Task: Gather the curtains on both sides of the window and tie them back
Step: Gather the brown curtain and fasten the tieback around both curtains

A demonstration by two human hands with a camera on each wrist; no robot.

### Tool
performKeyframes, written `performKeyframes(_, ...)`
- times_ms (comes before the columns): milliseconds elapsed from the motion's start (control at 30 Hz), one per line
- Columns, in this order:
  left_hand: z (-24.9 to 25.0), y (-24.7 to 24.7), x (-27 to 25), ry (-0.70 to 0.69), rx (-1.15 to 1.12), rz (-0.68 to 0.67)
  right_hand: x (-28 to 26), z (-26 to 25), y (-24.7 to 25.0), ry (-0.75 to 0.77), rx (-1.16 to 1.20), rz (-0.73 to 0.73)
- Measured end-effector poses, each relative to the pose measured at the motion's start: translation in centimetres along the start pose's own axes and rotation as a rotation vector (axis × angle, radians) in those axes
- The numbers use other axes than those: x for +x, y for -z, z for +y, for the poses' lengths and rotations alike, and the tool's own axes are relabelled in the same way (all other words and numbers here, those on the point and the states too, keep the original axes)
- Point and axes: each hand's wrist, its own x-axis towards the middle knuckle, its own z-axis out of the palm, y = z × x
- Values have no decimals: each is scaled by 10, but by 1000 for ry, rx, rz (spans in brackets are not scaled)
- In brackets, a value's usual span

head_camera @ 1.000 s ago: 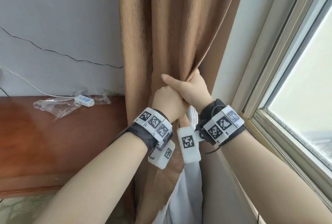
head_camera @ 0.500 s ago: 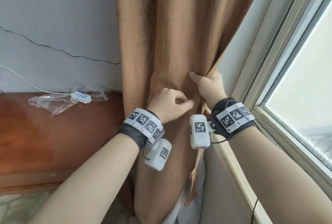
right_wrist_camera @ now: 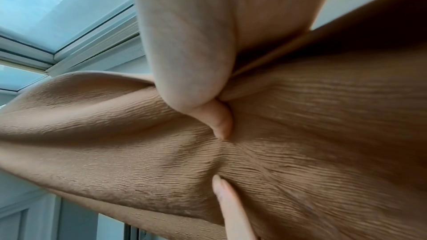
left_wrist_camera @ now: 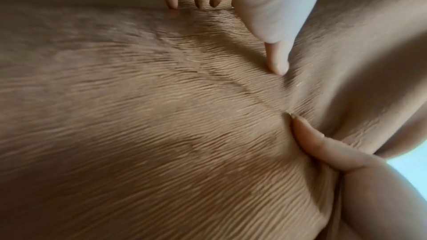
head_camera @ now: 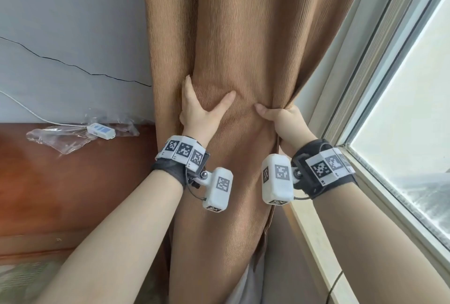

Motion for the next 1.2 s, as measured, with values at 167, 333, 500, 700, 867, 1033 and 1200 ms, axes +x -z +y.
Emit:
performKeyframes(167,7,3,7,124,-246,-27,-1,2,1,31,3,33)
performKeyframes(333,7,10,5,86,-281,141,3,3,0,57,-30,91)
performKeyframes(500,13,21,0,-20,-238,111,9,7,-4,105,-97,145)
performKeyframes(700,27,13,-30,-163,-47,-112,14,9,-17,129,-204,198)
performKeyframes(867,23,-7,-42,-317,240,-393,8,11,-21,174,-235,148)
performKeyframes(1033,24,-20,-43,-307,260,-526,-2,9,-16,161,-192,63)
performKeyframes(1200,13,-19,-36,-219,284,-345,-7,7,-8,98,-116,-38)
